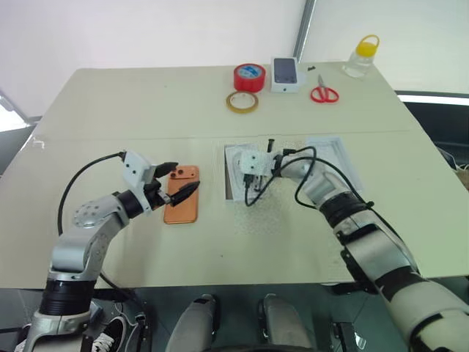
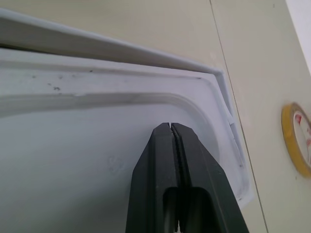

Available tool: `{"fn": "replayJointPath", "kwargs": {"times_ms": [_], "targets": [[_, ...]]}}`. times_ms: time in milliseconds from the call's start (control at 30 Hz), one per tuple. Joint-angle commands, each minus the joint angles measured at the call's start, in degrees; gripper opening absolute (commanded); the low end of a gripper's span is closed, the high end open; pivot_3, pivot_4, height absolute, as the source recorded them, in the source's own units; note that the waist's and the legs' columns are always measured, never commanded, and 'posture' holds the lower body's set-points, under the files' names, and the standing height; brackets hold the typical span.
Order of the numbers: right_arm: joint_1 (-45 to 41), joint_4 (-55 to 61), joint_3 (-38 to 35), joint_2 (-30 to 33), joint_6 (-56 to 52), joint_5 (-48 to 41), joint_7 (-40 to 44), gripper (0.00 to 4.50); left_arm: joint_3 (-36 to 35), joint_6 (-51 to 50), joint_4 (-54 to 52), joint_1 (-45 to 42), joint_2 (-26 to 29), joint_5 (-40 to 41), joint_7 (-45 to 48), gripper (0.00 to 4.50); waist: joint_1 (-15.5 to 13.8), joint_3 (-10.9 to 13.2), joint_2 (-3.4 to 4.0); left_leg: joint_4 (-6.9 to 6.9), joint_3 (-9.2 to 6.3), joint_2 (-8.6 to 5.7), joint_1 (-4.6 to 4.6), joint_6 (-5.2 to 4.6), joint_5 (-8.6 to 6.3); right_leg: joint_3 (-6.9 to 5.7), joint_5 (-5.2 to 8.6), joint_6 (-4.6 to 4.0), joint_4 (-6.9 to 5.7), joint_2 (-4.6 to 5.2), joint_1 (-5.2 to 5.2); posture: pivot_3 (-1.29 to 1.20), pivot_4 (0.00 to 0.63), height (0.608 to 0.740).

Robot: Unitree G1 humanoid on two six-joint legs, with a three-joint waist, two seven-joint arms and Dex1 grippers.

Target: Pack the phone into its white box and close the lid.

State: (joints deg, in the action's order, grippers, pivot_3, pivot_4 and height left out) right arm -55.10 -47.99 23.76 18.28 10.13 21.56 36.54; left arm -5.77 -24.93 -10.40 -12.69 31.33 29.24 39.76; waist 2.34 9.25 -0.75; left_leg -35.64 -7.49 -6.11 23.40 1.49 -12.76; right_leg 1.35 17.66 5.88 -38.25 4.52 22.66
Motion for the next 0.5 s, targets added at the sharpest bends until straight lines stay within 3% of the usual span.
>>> {"fn": "replayJointPath", "kwargs": {"times_ms": [33, 500], "targets": [[-1.7, 0.3, -2.7, -2.3, -4.0, -2.3, -0.2, 0.03, -1.3, -0.1, -2.1, -0.5, -0.1, 0.3, -0.6, 4.50, 0.1, 0.0, 0.00, 0.00, 0.00, 0.00, 0.00, 0.00, 0.00, 0.00, 0.00, 0.00, -0.01, 0.00, 0.01, 0.00, 0.150, 0.740], [0.6, 4.4, -1.5, -4.8, -7.7, -1.1, 0.1, 0.03, -0.9, -0.2, -0.7, -1.6, -0.7, -0.7, -2.2, 4.50, 0.2, 0.0, 0.01, 0.02, 0.00, 0.00, 0.00, 0.01, 0.01, 0.01, 0.00, 0.00, -0.07, -0.01, 0.05, 0.00, 0.150, 0.740]]}}
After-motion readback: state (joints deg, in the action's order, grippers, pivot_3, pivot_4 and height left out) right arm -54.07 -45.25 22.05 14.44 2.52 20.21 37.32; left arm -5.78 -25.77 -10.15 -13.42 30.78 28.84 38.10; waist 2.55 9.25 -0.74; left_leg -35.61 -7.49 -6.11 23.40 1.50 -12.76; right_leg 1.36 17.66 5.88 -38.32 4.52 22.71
